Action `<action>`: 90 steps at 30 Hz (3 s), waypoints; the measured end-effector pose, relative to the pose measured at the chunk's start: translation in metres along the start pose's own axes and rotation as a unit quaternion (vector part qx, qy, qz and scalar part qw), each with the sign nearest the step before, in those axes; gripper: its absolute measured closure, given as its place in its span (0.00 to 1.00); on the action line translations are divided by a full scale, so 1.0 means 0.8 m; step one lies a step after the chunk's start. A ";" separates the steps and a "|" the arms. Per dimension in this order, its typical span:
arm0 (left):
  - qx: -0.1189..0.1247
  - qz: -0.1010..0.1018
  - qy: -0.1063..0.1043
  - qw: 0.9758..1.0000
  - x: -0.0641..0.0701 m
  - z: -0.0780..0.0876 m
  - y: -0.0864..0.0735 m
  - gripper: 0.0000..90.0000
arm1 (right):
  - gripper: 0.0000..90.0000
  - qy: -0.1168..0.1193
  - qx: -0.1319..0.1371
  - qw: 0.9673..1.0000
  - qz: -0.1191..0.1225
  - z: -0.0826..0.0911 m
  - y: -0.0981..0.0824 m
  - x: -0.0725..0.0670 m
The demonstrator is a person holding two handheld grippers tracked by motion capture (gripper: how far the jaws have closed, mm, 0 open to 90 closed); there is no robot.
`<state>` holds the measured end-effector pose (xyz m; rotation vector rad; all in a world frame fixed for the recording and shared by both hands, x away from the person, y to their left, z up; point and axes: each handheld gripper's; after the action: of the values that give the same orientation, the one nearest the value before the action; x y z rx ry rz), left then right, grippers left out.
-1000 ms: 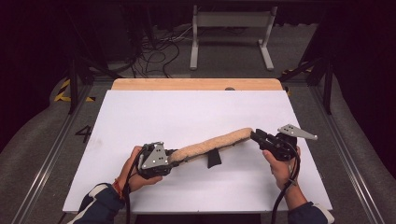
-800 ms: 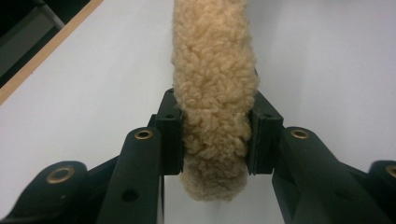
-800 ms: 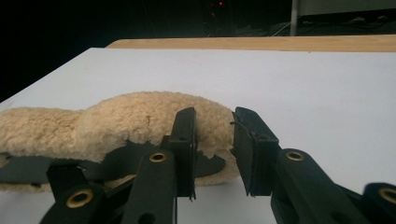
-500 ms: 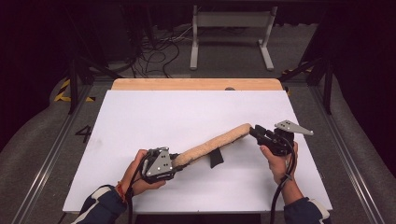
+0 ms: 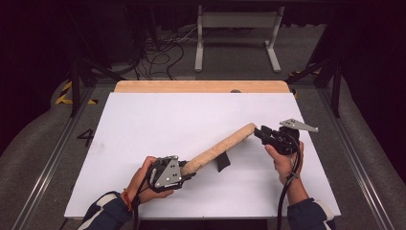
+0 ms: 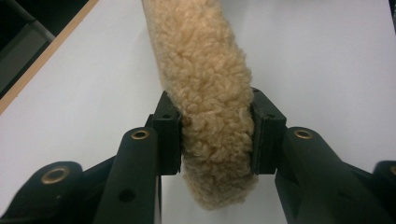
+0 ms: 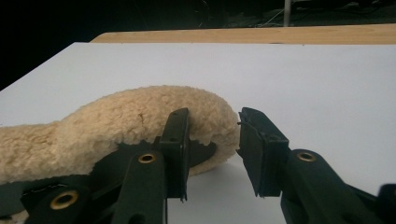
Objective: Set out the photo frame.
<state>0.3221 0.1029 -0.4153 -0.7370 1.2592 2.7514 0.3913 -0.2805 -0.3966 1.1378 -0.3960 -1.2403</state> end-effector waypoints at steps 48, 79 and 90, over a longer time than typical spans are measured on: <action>0.071 0.019 -0.040 0.996 0.010 0.014 0.011 0.64 | 0.91 0.027 -0.056 0.995 0.074 -0.028 -0.012 -0.062; 0.078 0.033 -0.048 0.995 0.014 0.010 0.016 0.62 | 0.97 0.049 -0.070 0.992 0.097 -0.029 -0.022 -0.098; 0.079 0.030 -0.048 0.995 0.018 0.007 0.022 0.61 | 0.95 0.047 -0.070 0.991 0.104 -0.033 -0.020 -0.097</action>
<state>0.3037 0.0926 -0.4059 -0.5575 1.4802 2.6568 0.3764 -0.1980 -0.3970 1.0055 -0.3414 -1.0123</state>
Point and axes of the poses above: each handheld gripper's, and its own axes: z roughly backward along the jaws, y roughly out of its top, x roughly to its right, and after that the axes turned 8 degrees about -z, right-handed
